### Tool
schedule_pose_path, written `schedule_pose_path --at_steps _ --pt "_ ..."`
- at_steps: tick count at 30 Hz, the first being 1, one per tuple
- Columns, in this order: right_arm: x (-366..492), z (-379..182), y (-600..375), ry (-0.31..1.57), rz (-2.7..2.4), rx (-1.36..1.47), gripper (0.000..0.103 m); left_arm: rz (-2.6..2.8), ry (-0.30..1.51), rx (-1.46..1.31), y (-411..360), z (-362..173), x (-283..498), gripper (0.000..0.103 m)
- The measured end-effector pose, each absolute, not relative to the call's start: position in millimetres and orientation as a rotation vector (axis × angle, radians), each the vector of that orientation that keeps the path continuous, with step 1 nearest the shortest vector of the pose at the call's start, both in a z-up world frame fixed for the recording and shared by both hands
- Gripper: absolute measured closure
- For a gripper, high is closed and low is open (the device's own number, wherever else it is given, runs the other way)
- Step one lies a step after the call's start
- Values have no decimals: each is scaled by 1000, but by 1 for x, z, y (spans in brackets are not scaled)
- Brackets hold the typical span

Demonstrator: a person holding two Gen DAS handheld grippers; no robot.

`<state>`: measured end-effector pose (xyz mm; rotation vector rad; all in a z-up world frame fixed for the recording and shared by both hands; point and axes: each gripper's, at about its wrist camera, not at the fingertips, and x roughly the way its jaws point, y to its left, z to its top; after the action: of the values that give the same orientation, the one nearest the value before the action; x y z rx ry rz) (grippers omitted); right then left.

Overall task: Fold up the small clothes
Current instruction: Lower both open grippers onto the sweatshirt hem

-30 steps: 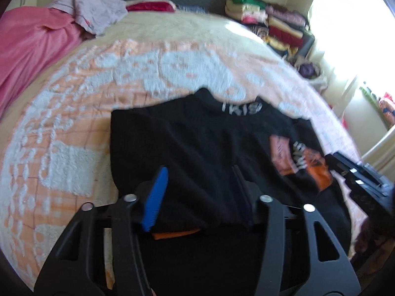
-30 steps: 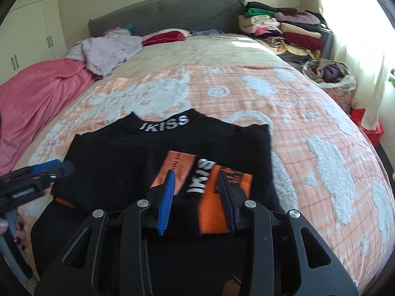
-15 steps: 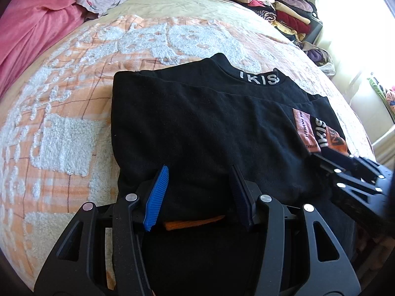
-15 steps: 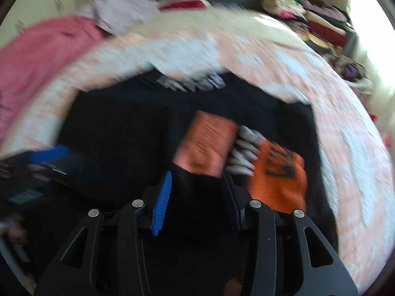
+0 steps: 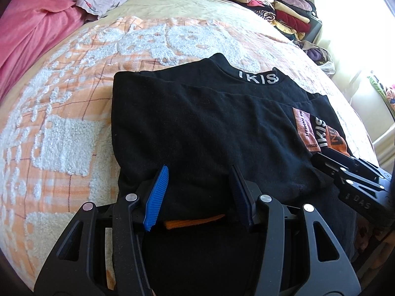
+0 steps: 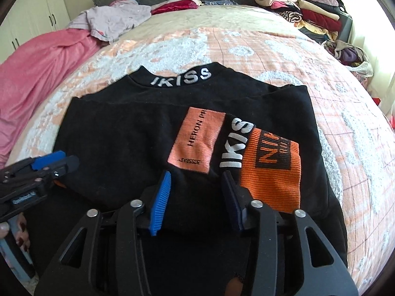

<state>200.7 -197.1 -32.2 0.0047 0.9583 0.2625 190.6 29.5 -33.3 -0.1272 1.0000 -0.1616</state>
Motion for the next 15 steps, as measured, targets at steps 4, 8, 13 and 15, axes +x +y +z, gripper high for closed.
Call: schedule_pose_path --at_steps 4,8,13,15 --pt "197 -26 -197 944 268 12 51 -162 998 -129 29 -33 190 60" --pt "192 -20 -198 930 267 19 50 -162 998 -130 29 -33 189 60" --pt "189 -13 -201 914 264 32 39 -162 997 -126 29 -32 189 60" --pt "187 -11 -203 908 264 41 38 -162 996 -126 29 -32 188 59"
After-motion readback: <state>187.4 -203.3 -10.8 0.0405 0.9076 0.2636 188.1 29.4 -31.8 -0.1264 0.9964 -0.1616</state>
